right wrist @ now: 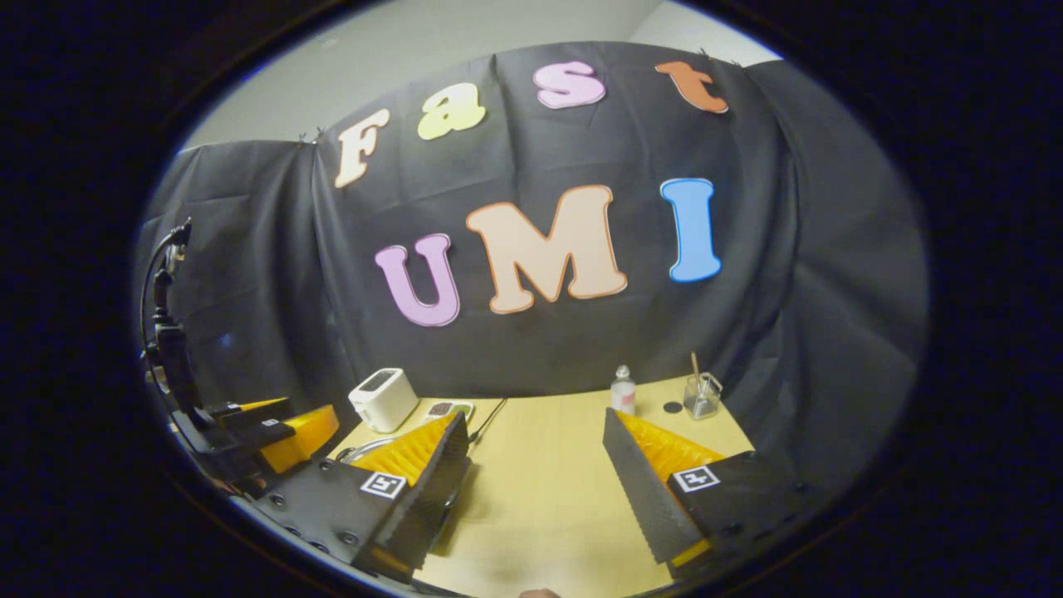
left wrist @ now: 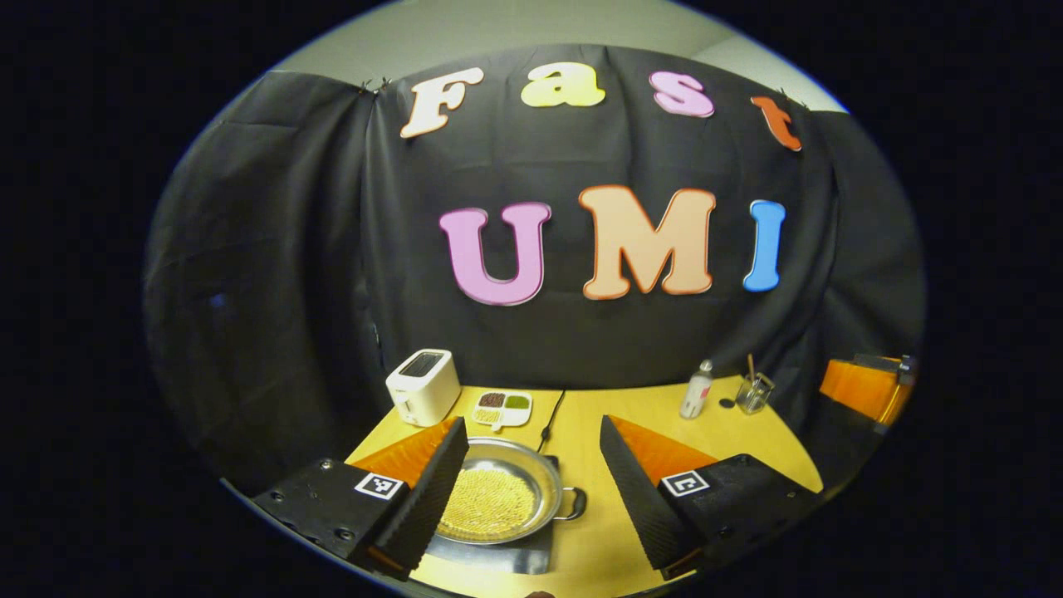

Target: First push the handle of the pot to place it horizontally, then grasp the pot with both hands and set it on the induction cooktop.

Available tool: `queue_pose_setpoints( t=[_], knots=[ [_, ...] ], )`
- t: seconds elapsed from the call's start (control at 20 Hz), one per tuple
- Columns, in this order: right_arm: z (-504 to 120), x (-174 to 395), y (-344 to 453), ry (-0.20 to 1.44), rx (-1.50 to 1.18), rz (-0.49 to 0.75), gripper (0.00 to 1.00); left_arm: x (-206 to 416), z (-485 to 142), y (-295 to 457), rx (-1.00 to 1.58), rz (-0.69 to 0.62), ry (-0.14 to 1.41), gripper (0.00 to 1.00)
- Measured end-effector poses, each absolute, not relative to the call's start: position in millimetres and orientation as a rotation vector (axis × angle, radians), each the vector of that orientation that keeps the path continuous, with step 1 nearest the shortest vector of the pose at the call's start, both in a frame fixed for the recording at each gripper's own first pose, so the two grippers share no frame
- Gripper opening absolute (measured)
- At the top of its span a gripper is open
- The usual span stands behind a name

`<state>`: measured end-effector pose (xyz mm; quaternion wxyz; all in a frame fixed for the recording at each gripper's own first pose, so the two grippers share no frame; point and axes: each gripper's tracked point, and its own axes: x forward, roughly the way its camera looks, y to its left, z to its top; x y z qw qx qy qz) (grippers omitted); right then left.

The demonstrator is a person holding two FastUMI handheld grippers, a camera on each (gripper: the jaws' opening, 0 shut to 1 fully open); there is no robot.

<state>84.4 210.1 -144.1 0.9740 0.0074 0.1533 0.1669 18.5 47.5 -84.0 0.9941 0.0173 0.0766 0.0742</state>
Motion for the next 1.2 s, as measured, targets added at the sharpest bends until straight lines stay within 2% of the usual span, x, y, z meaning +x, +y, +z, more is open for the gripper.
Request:
queue_pose_setpoints(
  t=[0.25,0.45,0.7,0.75,0.85,0.9,1.0,1.05,1.1,1.15,1.2],
  knots=[
    [-120.6,72.4,175.5,0.256,0.011,0.371,0.93,-3.5,-58.9,-3.0,0.060,0.157,0.074,0.96],
    [-107.3,69.8,141.4,0.213,-0.027,0.342,0.92,-20.6,-56.9,-30.9,0.051,0.153,0.051,0.96],
    [-97.8,51.2,124.2,0.193,0.012,0.370,0.93,-34.7,-56.7,-39.2,0.089,0.174,0.036,0.96],
    [-95.8,49.4,119.3,0.189,0.022,0.371,1.00,-36.8,-56.7,-40.9,0.091,0.175,0.037,0.96],
    [-92.4,47.0,110.5,0.177,0.018,0.364,1.00,-39.7,-57.5,-46.4,0.084,0.164,0.045,0.96],
    [-91.4,45.2,107.5,0.171,0.009,0.361,0.92,-40.6,-59.7,-46.9,0.083,0.164,0.049,0.96],
    [-91.4,38.9,103.7,0.169,-0.018,0.357,0.92,-41.8,-58.4,-46.1,0.090,0.168,0.051,0.97],
    [-90.7,37.7,102.8,0.163,-0.029,0.355,1.00,-42.3,-57.1,-45.4,0.095,0.173,0.050,0.96],
    [-88.8,37.0,102.2,0.159,-0.037,0.353,1.00,-43.5,-56.8,-43.8,0.099,0.180,0.049,0.96],
    [-88.9,34.5,101.9,0.159,-0.043,0.355,0.93,-44.3,-56.8,-43.3,0.102,0.182,0.050,0.96],
    [-89.7,32.9,102.5,0.160,-0.044,0.360,0.93,-45.1,-56.7,-43.2,0.107,0.182,0.049,0.96]
  ],
)
